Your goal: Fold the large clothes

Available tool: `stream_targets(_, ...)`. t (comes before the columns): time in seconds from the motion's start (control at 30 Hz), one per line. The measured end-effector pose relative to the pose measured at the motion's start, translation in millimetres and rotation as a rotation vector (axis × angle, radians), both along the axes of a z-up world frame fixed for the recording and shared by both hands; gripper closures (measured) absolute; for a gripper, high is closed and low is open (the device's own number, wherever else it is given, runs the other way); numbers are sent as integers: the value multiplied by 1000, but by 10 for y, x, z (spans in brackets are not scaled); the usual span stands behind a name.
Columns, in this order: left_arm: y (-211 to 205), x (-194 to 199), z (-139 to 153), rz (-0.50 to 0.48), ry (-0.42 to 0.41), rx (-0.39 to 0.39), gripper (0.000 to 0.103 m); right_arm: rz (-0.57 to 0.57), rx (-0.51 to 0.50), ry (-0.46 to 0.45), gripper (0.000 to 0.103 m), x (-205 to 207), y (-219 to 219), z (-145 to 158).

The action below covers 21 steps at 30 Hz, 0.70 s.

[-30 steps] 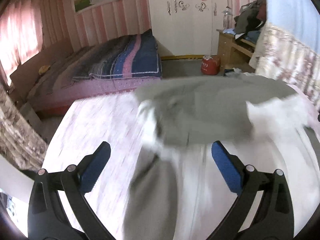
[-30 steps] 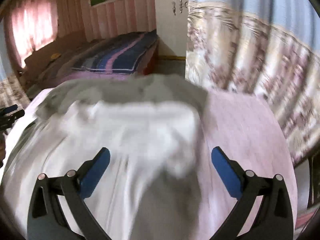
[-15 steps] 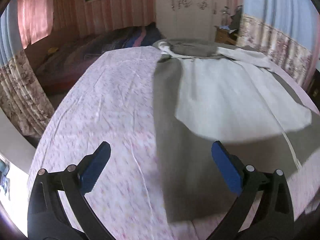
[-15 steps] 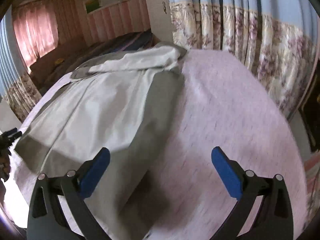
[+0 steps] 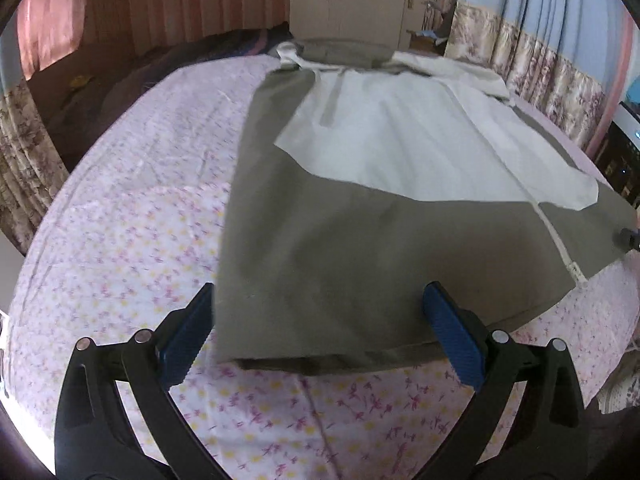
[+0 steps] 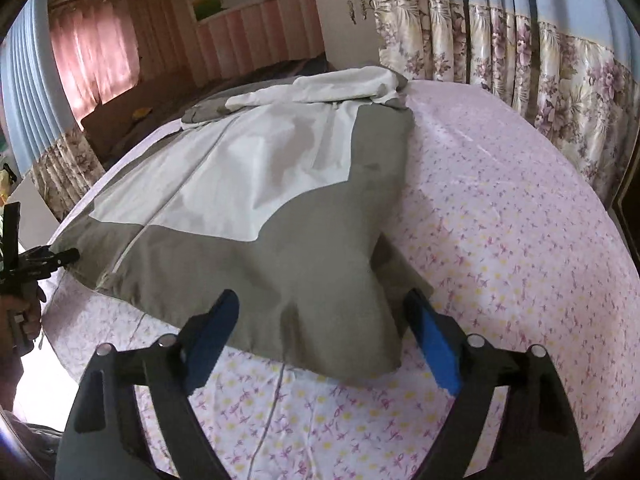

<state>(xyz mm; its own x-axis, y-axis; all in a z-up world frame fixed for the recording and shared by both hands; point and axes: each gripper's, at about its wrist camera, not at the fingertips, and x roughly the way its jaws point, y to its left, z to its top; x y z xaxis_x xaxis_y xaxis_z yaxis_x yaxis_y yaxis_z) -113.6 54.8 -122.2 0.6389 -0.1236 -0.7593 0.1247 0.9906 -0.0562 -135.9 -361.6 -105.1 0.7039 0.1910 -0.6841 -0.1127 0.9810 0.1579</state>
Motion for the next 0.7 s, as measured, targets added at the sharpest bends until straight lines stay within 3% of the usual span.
stream_targets(0.1, -27, 78, -52, -7, 36, -11, 3, 11, -10, 10, 38, 55, 10, -36)
stream_targets(0.13, -31, 90, -55, -8, 40, -9, 3, 18, -9, 19, 50, 75, 19, -58)
stream_targets(0.23, -72, 118, -65, -12, 59, 13, 3, 25, -20, 40, 60, 117, 44, -123)
stream_targets(0.37, -100, 184, -15, -19, 84, -31, 9, 47, 9, 46, 77, 123, 36, -112)
stream_targets(0.57, -258, 319, -71, -44, 121, 61, 3, 54, 32, 60, 80, 129, 37, -82)
stream_targets(0.7, -254, 329, -82, -33, 120, 57, 3, 50, 64, 77, 80, 143, -5, -109)
